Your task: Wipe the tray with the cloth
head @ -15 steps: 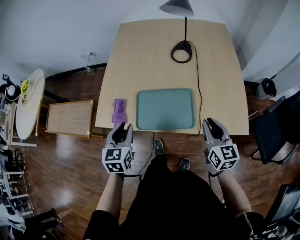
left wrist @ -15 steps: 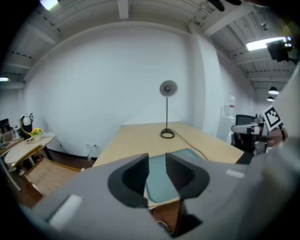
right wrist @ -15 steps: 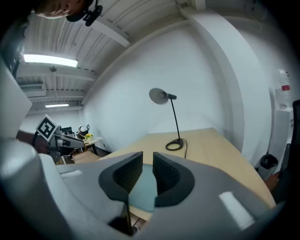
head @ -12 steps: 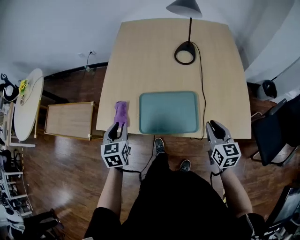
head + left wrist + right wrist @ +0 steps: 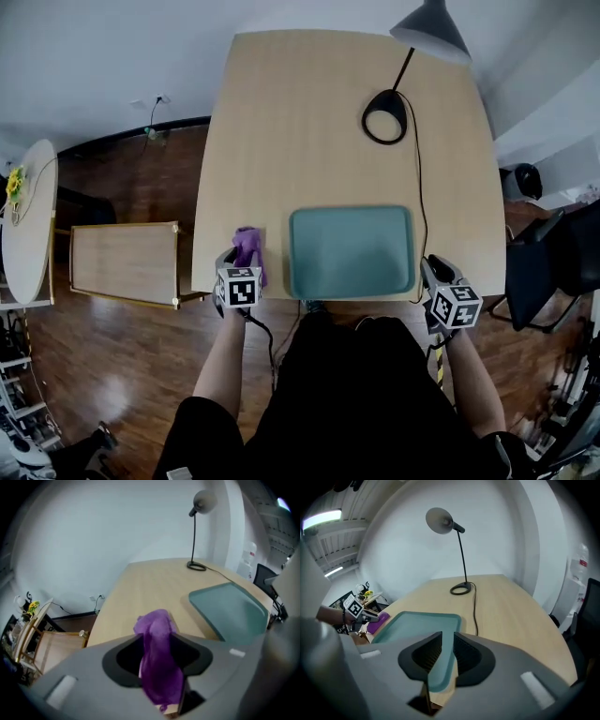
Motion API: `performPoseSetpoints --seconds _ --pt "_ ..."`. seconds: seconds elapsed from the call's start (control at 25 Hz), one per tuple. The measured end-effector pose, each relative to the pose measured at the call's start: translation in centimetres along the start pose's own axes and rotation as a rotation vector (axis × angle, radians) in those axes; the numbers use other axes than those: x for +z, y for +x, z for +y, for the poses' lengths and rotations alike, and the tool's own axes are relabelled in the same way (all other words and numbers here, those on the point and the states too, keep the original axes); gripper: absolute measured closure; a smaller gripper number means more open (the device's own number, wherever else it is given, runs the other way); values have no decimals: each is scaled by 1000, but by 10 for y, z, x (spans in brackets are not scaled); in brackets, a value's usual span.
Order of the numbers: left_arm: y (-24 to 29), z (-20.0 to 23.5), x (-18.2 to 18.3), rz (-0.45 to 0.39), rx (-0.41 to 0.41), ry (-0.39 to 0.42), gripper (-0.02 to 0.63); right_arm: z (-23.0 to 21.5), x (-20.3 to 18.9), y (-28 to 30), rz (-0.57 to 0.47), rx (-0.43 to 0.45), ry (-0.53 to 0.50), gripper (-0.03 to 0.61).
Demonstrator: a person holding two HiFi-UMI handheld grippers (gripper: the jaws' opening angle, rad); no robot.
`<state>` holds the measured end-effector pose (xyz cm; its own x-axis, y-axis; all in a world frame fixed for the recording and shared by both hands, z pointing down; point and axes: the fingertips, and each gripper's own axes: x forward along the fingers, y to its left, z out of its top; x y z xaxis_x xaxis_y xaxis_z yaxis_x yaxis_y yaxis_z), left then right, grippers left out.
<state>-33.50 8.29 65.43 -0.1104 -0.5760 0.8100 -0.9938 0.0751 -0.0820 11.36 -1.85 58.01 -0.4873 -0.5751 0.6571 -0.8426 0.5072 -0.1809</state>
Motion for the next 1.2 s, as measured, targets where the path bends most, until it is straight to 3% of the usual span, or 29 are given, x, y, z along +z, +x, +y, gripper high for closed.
performPoseSetpoints --seconds 0.12,0.28,0.4,0.48,0.68,0.84,0.92,1.2 --pt "7 -9 -7 54 -36 -32 417 -5 -10 8 39 -6 11 500" --pt "8 -2 -2 63 -36 -49 420 -7 -23 33 96 7 52 484" --pt "9 1 -5 105 -40 -34 488 -6 -35 50 140 17 82 478" --pt "8 3 -9 132 -36 -54 497 -7 -43 58 174 38 88 472" --pt "3 -1 -3 109 -85 -214 500 -4 -67 63 284 97 74 477" --pt "-3 -7 21 76 -78 -211 500 2 -85 61 346 136 75 528" --pt "-2 -16 37 61 -79 -182 499 1 -85 61 339 133 123 544" --pt "-2 -46 76 5 -124 -131 499 -2 -75 64 244 52 457 563"
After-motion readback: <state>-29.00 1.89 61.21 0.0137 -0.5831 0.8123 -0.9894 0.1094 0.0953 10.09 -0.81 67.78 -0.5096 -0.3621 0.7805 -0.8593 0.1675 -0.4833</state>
